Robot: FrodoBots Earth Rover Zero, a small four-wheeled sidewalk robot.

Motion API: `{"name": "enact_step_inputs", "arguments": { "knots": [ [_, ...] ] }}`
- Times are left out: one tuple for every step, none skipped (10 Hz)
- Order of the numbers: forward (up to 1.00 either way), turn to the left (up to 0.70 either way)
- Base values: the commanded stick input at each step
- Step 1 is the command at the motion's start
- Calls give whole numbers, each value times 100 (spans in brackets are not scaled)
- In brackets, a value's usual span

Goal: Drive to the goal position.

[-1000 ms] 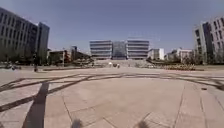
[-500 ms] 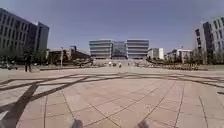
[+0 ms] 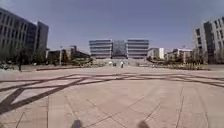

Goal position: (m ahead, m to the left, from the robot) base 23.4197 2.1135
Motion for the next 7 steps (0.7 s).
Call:
{"name": "enact_step_inputs", "arguments": {
  "knots": [
    [100, 3],
    [100, 3],
    [100, 3],
    [100, 3],
    [100, 3],
    [100, 3],
    [100, 3]
  ]
}}
